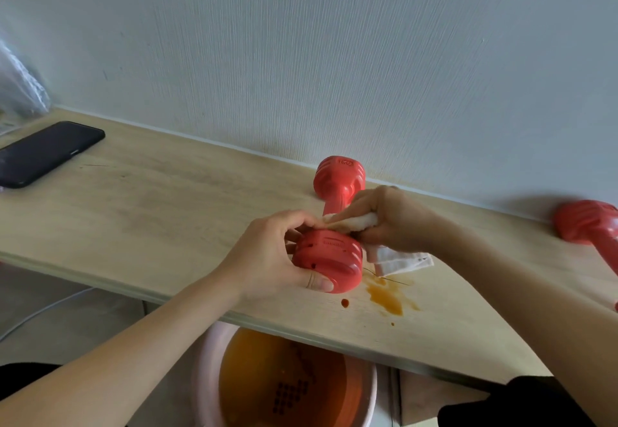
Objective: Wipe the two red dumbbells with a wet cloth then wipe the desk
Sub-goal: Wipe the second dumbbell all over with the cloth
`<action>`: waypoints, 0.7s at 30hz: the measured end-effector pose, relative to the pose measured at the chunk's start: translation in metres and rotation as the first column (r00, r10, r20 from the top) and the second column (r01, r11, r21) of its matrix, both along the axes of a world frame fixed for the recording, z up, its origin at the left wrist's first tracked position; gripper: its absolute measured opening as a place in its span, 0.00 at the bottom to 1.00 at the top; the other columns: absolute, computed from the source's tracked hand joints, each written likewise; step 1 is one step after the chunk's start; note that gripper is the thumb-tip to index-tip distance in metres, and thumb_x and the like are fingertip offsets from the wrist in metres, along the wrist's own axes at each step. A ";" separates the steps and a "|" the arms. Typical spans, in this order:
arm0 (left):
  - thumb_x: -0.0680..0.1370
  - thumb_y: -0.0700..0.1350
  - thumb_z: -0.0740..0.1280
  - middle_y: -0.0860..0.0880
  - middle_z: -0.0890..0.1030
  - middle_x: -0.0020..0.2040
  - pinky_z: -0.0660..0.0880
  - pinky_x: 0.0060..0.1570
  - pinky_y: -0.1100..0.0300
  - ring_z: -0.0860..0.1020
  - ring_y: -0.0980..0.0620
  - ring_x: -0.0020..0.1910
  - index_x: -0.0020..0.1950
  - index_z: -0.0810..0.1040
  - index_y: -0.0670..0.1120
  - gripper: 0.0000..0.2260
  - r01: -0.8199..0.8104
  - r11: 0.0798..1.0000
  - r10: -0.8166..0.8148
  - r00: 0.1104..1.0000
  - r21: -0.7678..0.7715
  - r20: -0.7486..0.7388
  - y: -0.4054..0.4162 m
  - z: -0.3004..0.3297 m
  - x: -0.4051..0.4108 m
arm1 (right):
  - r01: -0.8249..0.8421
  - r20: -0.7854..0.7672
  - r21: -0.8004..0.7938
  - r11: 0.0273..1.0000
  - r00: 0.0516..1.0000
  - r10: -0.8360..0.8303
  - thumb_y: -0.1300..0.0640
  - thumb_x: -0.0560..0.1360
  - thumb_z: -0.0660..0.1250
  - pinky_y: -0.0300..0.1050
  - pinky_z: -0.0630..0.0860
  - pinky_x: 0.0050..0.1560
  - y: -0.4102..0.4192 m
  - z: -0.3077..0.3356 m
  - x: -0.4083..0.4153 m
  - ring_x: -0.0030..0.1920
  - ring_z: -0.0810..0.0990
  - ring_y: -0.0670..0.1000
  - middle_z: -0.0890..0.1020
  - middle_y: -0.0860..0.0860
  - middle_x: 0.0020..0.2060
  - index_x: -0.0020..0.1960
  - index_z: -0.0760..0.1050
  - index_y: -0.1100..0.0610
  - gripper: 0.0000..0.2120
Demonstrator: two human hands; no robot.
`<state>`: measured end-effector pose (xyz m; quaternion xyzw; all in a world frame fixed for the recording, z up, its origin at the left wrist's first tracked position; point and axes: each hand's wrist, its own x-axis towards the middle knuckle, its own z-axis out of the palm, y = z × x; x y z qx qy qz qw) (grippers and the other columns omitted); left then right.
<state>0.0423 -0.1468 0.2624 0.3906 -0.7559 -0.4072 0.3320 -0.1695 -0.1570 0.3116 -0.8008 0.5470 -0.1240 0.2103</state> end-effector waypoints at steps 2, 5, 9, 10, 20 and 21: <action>0.53 0.48 0.83 0.57 0.81 0.44 0.78 0.45 0.65 0.79 0.59 0.44 0.49 0.78 0.56 0.28 -0.001 1.000 0.001 1.000 -0.006 0.029 -0.002 0.002 0.001 | 0.092 -0.031 -0.082 0.992 0.995 -0.094 0.57 0.68 0.74 0.39 0.73 0.43 -0.007 -0.002 0.004 0.40 0.77 0.39 0.78 0.33 0.34 0.49 0.79 0.36 0.18; 0.52 0.49 0.83 0.57 0.81 0.41 0.79 0.44 0.62 0.79 0.59 0.43 0.45 0.77 0.58 0.26 0.006 1.000 -0.005 0.999 -0.006 0.038 -0.002 0.004 0.001 | 0.258 0.019 -0.150 0.954 0.966 -0.258 0.49 0.70 0.72 0.44 0.77 0.46 -0.015 -0.006 0.013 0.43 0.80 0.40 0.82 0.34 0.38 0.49 0.80 0.37 0.10; 0.52 0.48 0.83 0.59 0.80 0.41 0.79 0.44 0.62 0.78 0.62 0.43 0.47 0.77 0.57 0.27 -0.014 1.000 0.013 0.999 0.018 0.035 -0.001 0.004 0.001 | 0.169 0.014 0.035 0.985 0.985 -0.170 0.58 0.68 0.73 0.42 0.78 0.50 -0.004 0.006 0.010 0.44 0.81 0.42 0.85 0.44 0.41 0.49 0.82 0.42 0.14; 0.52 0.47 0.83 0.60 0.80 0.41 0.79 0.44 0.63 0.78 0.62 0.44 0.47 0.77 0.57 0.27 -0.014 1.000 0.013 0.999 0.023 0.032 -0.001 0.004 0.002 | 0.119 0.019 0.116 0.986 0.992 -0.122 0.62 0.67 0.72 0.38 0.77 0.49 0.003 0.011 0.009 0.43 0.81 0.41 0.85 0.45 0.42 0.50 0.82 0.44 0.16; 0.51 0.48 0.83 0.64 0.80 0.39 0.79 0.42 0.63 0.79 0.62 0.40 0.42 0.77 0.57 0.25 0.008 0.999 -0.009 1.000 0.033 0.030 -0.006 0.005 0.001 | 0.330 0.183 -0.050 0.943 0.931 -0.316 0.48 0.68 0.71 0.50 0.80 0.47 -0.007 -0.008 0.017 0.40 0.82 0.44 0.84 0.44 0.33 0.43 0.82 0.41 0.04; 0.51 0.48 0.83 0.63 0.80 0.39 0.78 0.41 0.64 0.79 0.62 0.40 0.43 0.77 0.57 0.25 0.009 0.999 -0.010 1.000 0.034 0.027 -0.006 0.004 0.001 | 0.300 0.168 -0.037 0.953 0.942 -0.290 0.51 0.69 0.72 0.50 0.80 0.48 -0.007 -0.008 0.015 0.41 0.82 0.44 0.84 0.43 0.33 0.43 0.82 0.41 0.05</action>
